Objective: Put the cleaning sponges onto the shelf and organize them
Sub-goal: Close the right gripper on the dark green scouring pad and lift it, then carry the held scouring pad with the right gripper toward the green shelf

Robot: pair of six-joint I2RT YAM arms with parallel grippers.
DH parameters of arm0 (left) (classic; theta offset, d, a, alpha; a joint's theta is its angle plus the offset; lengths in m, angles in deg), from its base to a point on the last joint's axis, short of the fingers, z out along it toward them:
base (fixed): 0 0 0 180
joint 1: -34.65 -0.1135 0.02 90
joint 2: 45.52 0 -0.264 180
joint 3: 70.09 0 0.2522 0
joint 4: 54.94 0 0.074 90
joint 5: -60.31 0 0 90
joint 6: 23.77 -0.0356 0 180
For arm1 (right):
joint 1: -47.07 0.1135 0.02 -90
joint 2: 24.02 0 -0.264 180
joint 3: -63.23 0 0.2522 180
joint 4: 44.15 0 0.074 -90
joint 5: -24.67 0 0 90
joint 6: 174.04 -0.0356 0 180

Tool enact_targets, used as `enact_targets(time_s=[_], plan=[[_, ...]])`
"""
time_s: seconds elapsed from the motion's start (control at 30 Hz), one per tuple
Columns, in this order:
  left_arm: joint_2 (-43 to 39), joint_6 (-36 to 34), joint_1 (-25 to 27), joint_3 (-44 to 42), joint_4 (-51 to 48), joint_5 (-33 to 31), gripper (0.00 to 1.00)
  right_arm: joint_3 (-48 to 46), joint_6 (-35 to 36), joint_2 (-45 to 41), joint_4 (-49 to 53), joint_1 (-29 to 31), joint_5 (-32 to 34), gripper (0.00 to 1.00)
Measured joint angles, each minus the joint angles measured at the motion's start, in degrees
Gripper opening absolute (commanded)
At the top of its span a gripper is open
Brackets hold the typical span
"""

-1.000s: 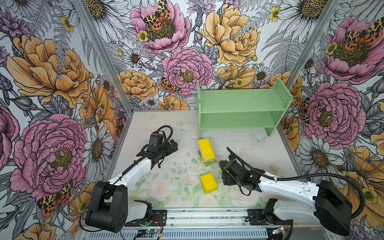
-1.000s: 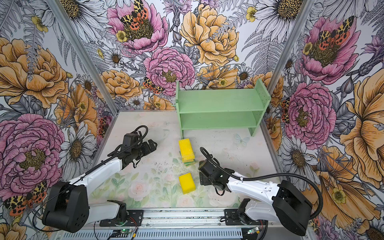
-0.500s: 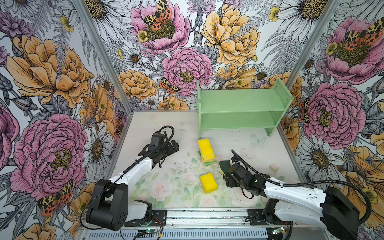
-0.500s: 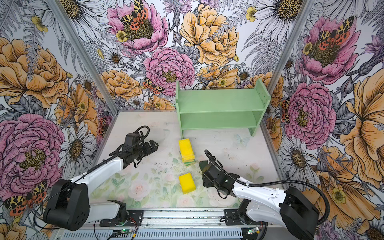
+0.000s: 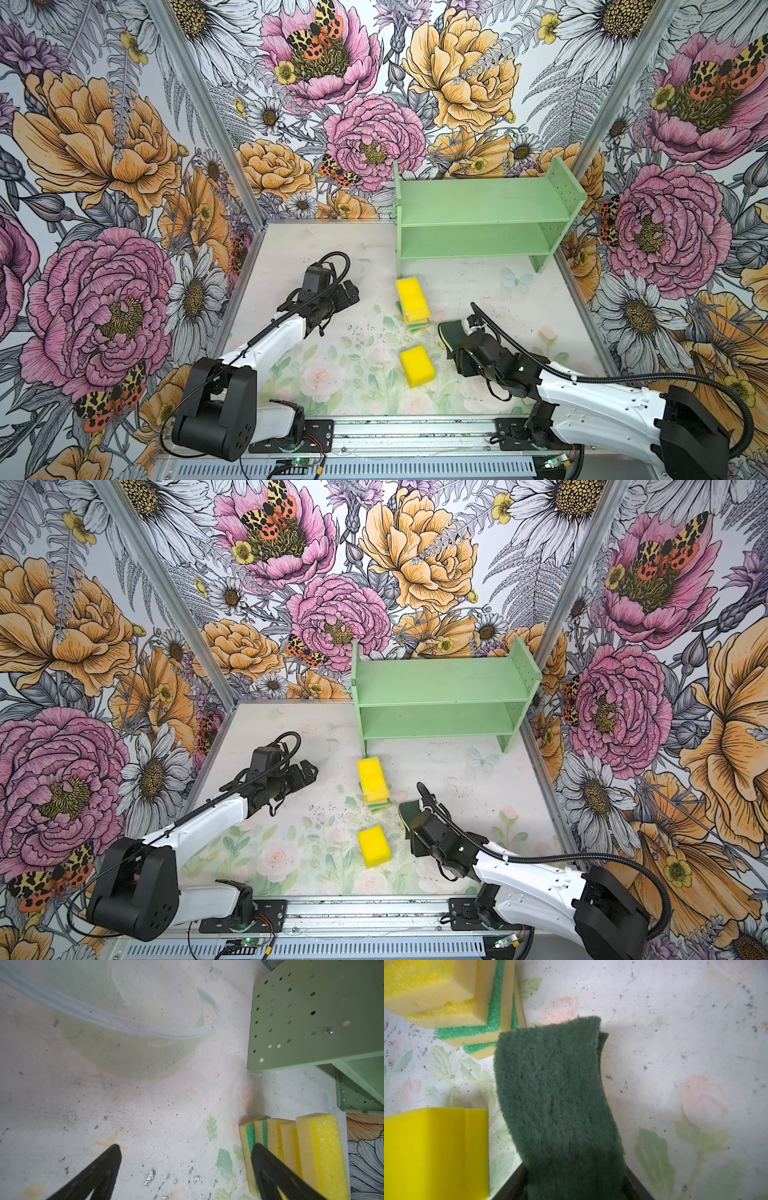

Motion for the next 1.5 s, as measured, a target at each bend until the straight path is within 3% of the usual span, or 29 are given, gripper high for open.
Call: enact_targets(time_s=[0.47, 0.67, 0.83, 1.07, 1.5], plan=[[0.1, 0.0, 0.0, 0.0, 0.0, 0.0, 0.99, -0.3, 5.4, -8.0, 0.0, -2.4, 2.1, 0.56], [0.6, -0.2, 0.0, 0.2, 0.0, 0.0, 0.99, -0.2, 10.0, -10.4, 0.0, -11.5, 0.2, 0.56], [0.6, -0.6, 0.0, 0.8, 0.0, 0.0, 0.99, 3.0, 14.3, -9.7, 0.2, -21.8, -5.1, 0.55], [0.6, -0.9, 0.0, 0.9, 0.0, 0.0, 0.99, 9.1, 18.9, -2.7, -1.0, -34.4, -14.2, 0.54], [0.6, -1.4, 0.0, 1.6, -0.2, 1.6, 0.99, 20.6, 25.4, 8.0, -1.2, -49.1, -23.5, 0.53]])
